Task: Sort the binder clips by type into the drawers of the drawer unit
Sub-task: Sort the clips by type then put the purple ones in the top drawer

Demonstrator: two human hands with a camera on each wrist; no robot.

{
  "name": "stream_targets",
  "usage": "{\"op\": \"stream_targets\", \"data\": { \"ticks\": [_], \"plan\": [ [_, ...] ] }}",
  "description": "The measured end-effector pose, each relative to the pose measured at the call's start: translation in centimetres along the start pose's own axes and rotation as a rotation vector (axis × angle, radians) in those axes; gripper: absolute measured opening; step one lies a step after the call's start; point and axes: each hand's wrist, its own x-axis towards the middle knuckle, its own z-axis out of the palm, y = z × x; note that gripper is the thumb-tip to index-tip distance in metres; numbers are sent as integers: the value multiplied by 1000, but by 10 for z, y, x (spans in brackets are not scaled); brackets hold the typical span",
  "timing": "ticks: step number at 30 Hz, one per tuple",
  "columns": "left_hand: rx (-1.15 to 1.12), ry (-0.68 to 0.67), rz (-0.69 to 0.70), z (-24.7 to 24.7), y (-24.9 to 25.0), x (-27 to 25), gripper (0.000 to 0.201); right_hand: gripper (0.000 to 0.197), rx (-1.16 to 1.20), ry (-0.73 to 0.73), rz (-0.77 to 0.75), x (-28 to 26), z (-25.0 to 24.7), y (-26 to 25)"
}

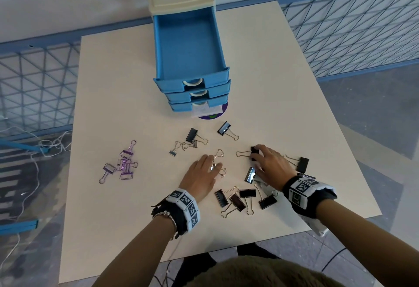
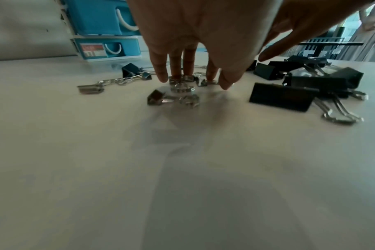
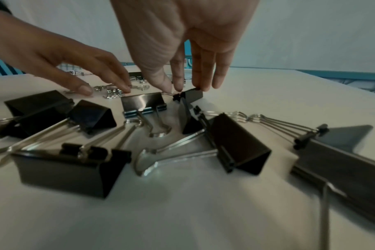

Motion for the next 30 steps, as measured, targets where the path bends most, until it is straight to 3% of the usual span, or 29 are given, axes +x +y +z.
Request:
{"op": "stream_targets", "data": {
  "ticks": [7, 11, 15, 17, 23, 26, 30],
  "plan": [
    [-57, 140, -3, 9, -35, -33, 75, 45, -72, -78, -107, 17, -9, -15],
    [-90, 179, -40, 10, -52, -44, 66, 50, -99, -133, -143, 33, -8, -20],
    [-138, 294, -54, -5, -53, -42, 31, 54, -118, -193, -171, 50, -8, -26],
    [-139, 328, -82, -14, -52, -32, 23, 55, -120, -206, -196, 57, -7, -30],
    [-112, 196, -106, -27, -46, 0, 45, 53, -147, -300, -263, 71, 3, -53],
    [-76, 52, -201, -22, -44, 1, 58, 54, -152, -291, -219, 76, 8, -68],
    [-60, 58, -213, -15, -42, -9, 58, 60, -246, -352, -163, 79, 15, -82]
  ]
}}
